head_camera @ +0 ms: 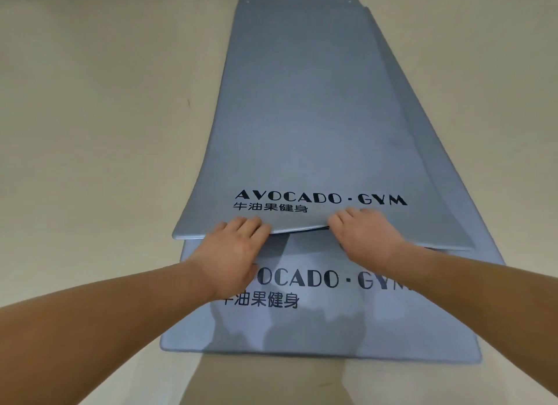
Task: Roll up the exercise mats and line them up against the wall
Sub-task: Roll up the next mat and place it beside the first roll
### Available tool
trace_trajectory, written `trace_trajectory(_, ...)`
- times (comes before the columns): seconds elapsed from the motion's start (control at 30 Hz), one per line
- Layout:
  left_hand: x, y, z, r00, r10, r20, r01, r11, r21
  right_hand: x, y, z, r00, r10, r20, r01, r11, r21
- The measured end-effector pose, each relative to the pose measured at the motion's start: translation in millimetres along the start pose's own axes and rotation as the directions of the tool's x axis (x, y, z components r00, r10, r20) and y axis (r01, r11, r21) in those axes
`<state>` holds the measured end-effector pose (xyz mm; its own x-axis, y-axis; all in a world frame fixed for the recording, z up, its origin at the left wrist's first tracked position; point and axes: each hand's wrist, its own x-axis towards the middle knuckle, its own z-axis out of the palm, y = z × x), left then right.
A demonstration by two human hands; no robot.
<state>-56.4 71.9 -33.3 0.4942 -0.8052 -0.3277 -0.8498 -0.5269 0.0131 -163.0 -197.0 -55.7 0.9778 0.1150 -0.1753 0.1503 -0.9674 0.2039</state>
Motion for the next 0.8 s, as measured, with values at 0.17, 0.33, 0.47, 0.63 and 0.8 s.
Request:
trace_trajectory(0.17, 15, 10, -41, 0.978, -0.017, -0.209, 0.015, 1.000, -0.009, -7, 8, -51, 0.971, 0.199, -0.133, -0.184, 0.976, 0.117)
trace_trajectory(0.33, 1, 8, -78, 0.997, 0.071, 0.007, -0.067, 0.962, -0.265, -47, 8, -68, 0.937, 0.149, -0.316, -0.085, 0.975, 0.206)
trace_trajectory(0.47, -17, 5, -120, 0.915, 0.226, 0.335, -0.027, 0.862, -0.507, -91, -2, -89, 0.929, 0.035, -0.369, 0.043, 0.978, 0.203)
trace_trajectory(0.63, -3, -6, -129, 0.918, 0.199, 0.344, -0.024, 0.892, -0.452, -109, -35, -80, 0.814, -0.122, -0.568, 0.192, 0.979, 0.064)
trace_trajectory(0.8, 25, -21, -128, 0.995, 0.058, 0.078, -0.040, 0.975, -0.219, -89, -14, -56, 0.970, -0.199, -0.136, 0.176, 0.970, -0.168)
